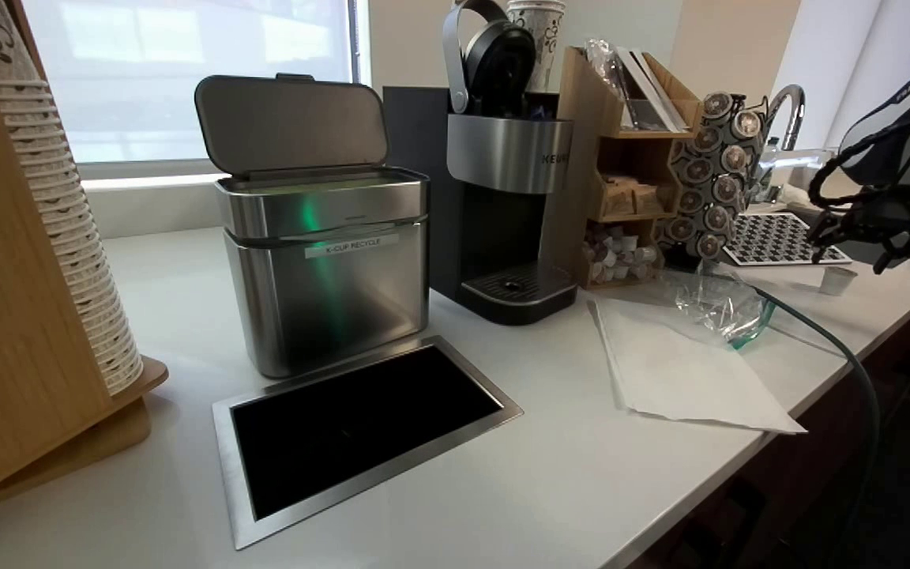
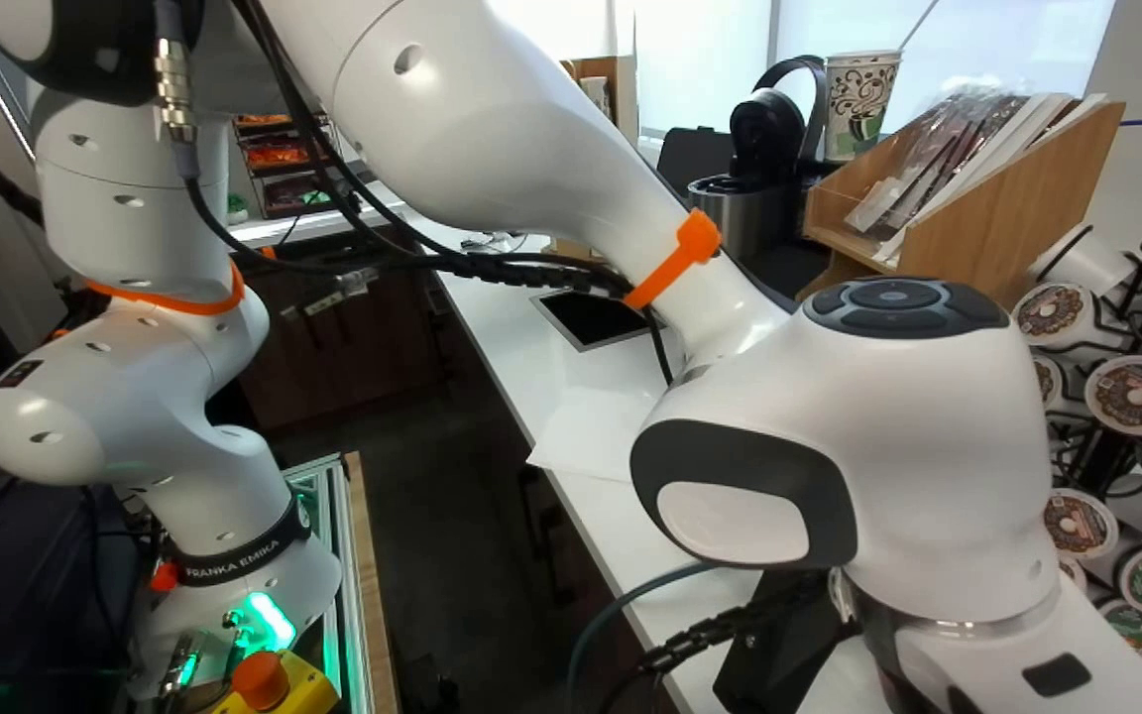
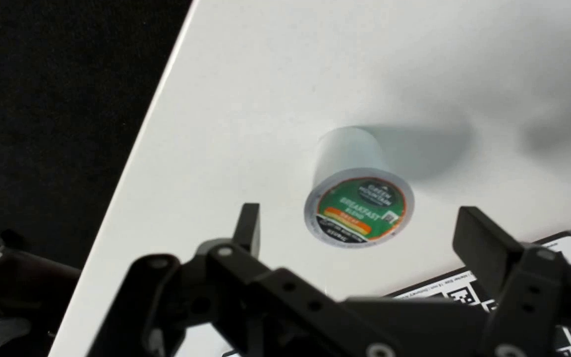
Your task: Place the coffee pod from the counter on the stand.
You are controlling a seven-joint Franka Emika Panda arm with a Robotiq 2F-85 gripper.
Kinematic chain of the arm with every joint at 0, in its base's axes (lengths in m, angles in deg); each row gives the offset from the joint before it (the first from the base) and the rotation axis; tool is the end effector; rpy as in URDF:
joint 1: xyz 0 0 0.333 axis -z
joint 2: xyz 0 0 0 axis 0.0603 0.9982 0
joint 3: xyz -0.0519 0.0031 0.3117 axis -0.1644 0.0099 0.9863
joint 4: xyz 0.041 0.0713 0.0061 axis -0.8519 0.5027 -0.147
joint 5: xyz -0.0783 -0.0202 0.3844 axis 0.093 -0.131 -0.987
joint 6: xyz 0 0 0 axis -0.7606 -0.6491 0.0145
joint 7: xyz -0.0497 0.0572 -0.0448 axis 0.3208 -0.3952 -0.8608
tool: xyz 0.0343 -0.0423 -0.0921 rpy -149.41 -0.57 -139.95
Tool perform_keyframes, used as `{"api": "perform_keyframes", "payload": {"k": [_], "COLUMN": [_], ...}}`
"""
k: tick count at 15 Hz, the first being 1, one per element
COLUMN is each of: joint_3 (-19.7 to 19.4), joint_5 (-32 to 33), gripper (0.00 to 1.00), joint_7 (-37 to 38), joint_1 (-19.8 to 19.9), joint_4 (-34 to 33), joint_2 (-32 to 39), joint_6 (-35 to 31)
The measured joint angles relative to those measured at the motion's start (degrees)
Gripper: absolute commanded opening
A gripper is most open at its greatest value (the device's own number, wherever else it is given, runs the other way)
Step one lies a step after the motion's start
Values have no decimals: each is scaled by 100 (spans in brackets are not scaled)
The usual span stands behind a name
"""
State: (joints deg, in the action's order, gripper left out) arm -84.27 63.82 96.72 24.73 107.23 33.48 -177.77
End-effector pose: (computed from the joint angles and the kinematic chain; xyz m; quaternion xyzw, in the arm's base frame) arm 0.4195 -0.4750 0.2912 0.8545 -0.4915 0.1416 0.0908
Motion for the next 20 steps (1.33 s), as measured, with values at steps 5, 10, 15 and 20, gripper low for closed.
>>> {"api": "perform_keyframes", "payload": {"k": [5,10,15,20], "joint_3": [38,51,45,3], "joint_5": [-1,-2,-2,-2], "gripper": [61,29,29,29], "joint_7": [-66,-96,-97,-97], "joint_1": [27,38,49,48], "joint_4": [-150,-225,-242,-198], "joint_2": [183,269,251,3], "joint_6": [0,0,0,0]}}
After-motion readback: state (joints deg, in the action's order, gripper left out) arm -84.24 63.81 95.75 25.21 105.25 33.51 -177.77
